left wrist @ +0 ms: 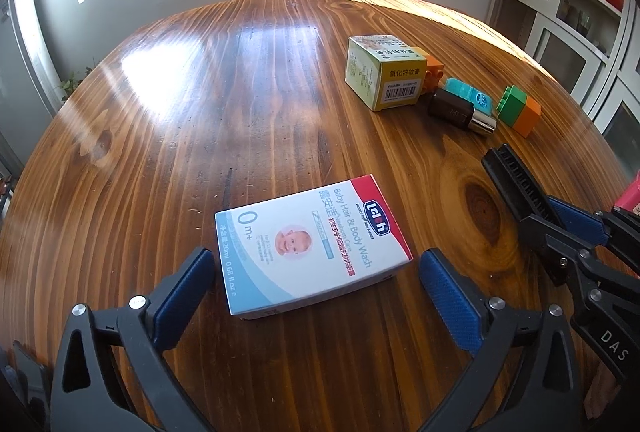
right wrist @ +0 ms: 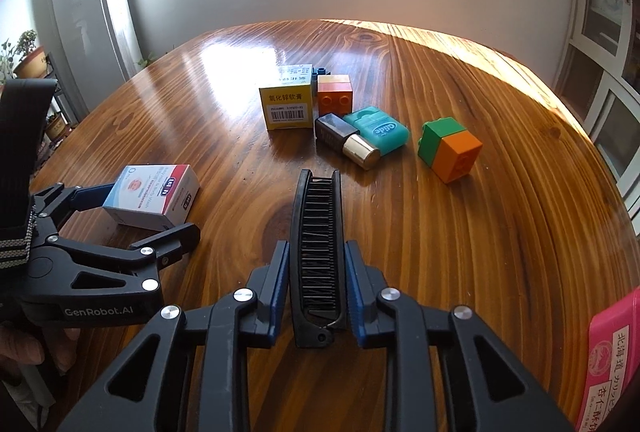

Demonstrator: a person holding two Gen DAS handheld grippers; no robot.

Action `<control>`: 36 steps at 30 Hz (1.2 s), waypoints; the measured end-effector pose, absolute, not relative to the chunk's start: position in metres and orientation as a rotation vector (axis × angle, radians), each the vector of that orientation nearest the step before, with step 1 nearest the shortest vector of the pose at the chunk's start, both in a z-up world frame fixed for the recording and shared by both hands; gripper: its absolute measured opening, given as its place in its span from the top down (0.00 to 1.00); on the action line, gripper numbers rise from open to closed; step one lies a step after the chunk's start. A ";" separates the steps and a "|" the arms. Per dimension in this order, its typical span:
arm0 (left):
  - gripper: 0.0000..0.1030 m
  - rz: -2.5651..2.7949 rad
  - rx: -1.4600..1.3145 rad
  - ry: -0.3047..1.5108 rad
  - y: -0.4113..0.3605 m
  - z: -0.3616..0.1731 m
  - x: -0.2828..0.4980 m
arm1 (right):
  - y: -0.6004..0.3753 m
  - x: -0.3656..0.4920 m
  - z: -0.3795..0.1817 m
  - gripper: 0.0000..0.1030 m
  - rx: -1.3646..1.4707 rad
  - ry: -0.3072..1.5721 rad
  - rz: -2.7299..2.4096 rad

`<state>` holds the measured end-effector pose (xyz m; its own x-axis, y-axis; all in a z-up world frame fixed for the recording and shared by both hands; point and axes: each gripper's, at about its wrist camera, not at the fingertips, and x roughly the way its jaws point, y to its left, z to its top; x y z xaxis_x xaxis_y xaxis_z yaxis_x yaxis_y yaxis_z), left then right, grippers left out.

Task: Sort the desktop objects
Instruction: 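Grasp the black comb with the right tool, then carry the baby wash box and black comb over to the pink tin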

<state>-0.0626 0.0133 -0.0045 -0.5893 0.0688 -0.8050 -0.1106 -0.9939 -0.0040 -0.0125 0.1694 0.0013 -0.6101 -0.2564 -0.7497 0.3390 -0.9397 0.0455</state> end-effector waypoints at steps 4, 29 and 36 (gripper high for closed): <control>0.00 2.715 -1.373 0.068 0.013 -0.004 -0.062 | 0.171 -0.008 0.001 0.71 1.162 0.112 -2.558; 0.18 2.768 -1.300 -0.016 0.009 0.006 -0.047 | 0.184 0.029 0.011 0.71 1.087 0.009 -2.608; 0.17 2.804 -1.198 0.116 0.034 0.017 -0.031 | 0.205 0.044 0.016 0.71 1.059 -0.115 -2.652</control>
<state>-0.0311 0.0337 0.0166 -0.6882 0.0530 -0.7236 -0.1127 -0.9930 0.0345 0.0438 0.2051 0.0163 -0.6910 -0.2890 -0.6626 0.2308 -0.9568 0.1766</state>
